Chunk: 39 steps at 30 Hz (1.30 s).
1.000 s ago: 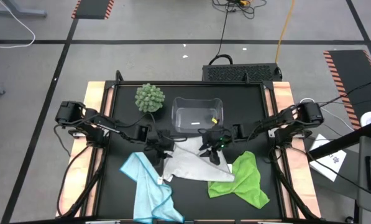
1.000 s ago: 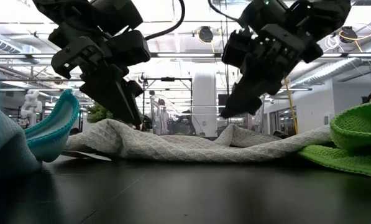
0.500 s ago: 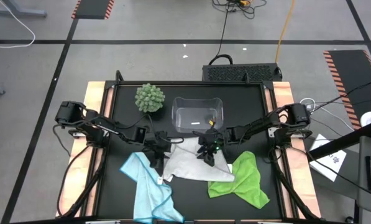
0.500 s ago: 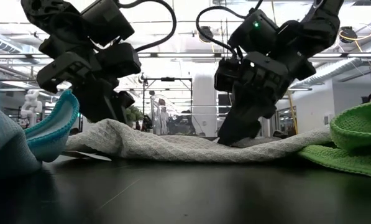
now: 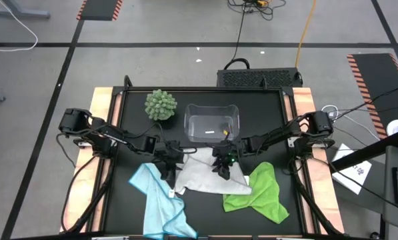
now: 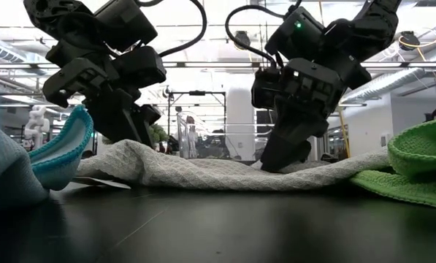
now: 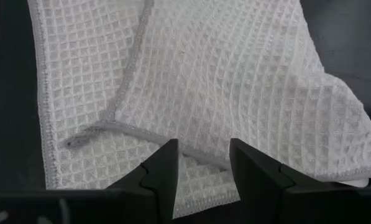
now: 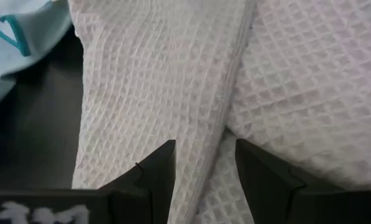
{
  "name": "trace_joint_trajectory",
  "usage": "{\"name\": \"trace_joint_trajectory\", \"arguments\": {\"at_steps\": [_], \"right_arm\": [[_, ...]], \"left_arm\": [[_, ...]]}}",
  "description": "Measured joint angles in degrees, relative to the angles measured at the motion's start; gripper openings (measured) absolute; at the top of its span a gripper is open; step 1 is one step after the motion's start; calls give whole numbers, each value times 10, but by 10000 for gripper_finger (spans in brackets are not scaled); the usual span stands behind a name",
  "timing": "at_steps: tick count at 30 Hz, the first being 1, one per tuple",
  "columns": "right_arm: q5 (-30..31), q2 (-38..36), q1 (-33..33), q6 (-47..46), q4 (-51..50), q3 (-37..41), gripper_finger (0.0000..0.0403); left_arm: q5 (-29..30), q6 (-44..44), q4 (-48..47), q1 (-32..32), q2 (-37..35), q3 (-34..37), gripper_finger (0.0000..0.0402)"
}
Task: Fold microfiber towels
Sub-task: Fold the gray towel
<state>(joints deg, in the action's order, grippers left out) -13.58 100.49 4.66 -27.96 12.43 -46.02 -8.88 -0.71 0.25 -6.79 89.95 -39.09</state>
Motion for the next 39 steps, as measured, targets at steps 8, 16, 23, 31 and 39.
{"name": "trace_joint_trajectory", "arguments": {"at_steps": [8, 16, 23, 31, 39], "right_arm": [[-1, 0, 10, -8, 6, 0, 159], [2, 0, 30, -9, 23, 0, 148], [16, 26, 25, 17, 47, 0, 120], [-17, 43, 21, 60, 71, -17, 17], [-32, 40, 21, 107, -25, -78, 5]], "left_arm": [[0, 2, 1, -1, 0, 0, 147], [0, 6, 1, -1, 0, 0, 147], [0, 8, 6, -1, 0, 0, 147], [-1, 21, 25, -1, 0, 0, 147], [1, 54, 39, 0, 0, 0, 148]]}}
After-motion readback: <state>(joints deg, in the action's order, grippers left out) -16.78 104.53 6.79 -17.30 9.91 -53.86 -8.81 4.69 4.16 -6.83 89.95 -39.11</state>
